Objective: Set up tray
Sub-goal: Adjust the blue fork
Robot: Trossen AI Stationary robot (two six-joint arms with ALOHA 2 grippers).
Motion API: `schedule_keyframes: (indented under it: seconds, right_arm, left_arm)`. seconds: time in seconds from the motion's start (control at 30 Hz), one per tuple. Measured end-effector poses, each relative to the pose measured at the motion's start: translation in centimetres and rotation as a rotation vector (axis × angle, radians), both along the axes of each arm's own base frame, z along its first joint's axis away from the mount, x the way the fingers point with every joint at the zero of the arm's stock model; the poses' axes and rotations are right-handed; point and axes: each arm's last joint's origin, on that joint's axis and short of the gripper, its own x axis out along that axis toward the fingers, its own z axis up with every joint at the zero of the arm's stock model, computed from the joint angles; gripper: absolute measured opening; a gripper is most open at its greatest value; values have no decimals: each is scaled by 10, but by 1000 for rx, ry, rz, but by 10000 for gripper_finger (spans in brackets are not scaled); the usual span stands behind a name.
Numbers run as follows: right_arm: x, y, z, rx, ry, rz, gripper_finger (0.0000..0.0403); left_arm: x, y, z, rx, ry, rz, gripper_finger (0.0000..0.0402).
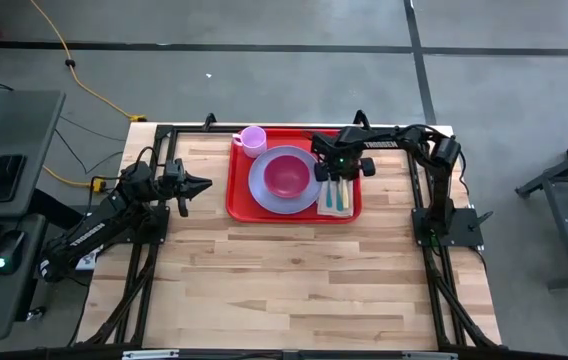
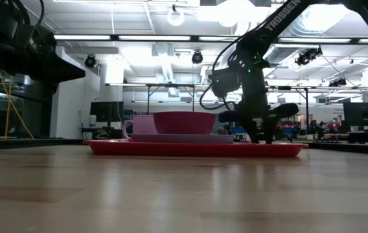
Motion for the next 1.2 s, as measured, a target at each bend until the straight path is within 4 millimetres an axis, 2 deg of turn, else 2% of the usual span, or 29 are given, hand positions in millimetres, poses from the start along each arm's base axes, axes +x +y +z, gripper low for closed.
schedule_keyframes:
  seconds: [0.67, 0.83, 1.2]
  right_arm:
    - [-1, 1, 4, 21, -9, -5, 113]
    - [-5, 2, 22, -37, -42, -9, 113]
    - [-16, 10, 76, -176, -203, -25, 113]
  left_arm:
    - [0, 0, 0, -22, -5, 2, 62]
    - [0, 0, 0, -22, -5, 2, 62]
    - [0, 0, 0, -23, -5, 2, 62]
